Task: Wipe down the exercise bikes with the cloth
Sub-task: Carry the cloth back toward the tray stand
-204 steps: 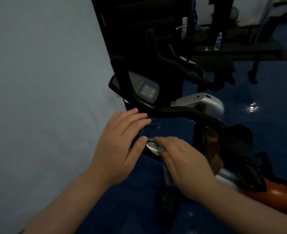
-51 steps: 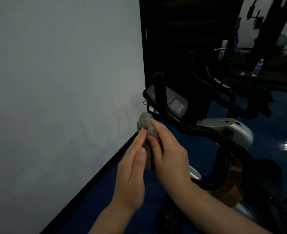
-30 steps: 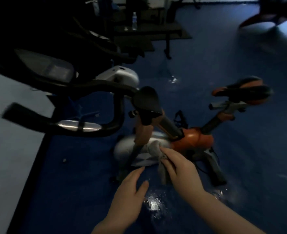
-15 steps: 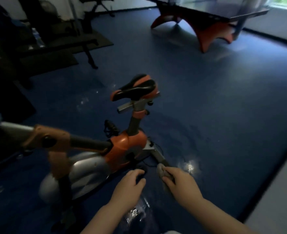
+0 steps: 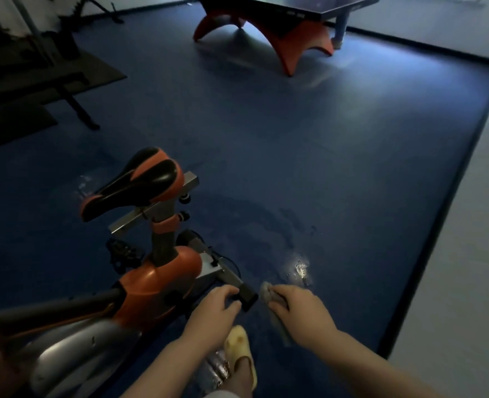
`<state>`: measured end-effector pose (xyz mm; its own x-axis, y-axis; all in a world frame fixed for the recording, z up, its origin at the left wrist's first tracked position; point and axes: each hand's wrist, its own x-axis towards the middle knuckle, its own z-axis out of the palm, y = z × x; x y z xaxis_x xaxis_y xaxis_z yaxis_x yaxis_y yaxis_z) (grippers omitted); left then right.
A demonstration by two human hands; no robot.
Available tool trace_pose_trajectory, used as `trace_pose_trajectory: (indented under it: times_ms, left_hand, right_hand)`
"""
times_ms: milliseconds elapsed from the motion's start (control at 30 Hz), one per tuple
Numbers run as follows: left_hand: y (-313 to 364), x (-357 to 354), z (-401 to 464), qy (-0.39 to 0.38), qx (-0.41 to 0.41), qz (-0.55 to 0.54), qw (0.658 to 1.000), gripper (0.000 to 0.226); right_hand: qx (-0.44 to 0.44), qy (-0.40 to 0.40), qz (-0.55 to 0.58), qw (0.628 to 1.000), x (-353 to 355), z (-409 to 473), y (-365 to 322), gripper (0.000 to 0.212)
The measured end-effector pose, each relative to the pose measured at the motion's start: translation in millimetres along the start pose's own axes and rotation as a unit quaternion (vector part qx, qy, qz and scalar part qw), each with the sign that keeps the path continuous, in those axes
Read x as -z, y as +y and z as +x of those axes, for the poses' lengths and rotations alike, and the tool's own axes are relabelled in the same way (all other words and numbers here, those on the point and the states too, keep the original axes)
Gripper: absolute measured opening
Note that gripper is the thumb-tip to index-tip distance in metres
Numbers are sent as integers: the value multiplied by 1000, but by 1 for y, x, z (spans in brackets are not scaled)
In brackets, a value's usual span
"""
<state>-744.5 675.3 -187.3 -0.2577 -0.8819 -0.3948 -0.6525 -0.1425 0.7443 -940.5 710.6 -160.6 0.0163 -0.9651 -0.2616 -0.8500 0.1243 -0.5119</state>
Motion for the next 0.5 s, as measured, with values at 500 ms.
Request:
trace_pose_trajectory:
  times_ms: [500]
  left_hand:
    - [60, 55, 210, 4, 40, -8, 999, 31]
  right_hand:
    - [-19, -38, 2, 999, 83, 201, 16, 20]
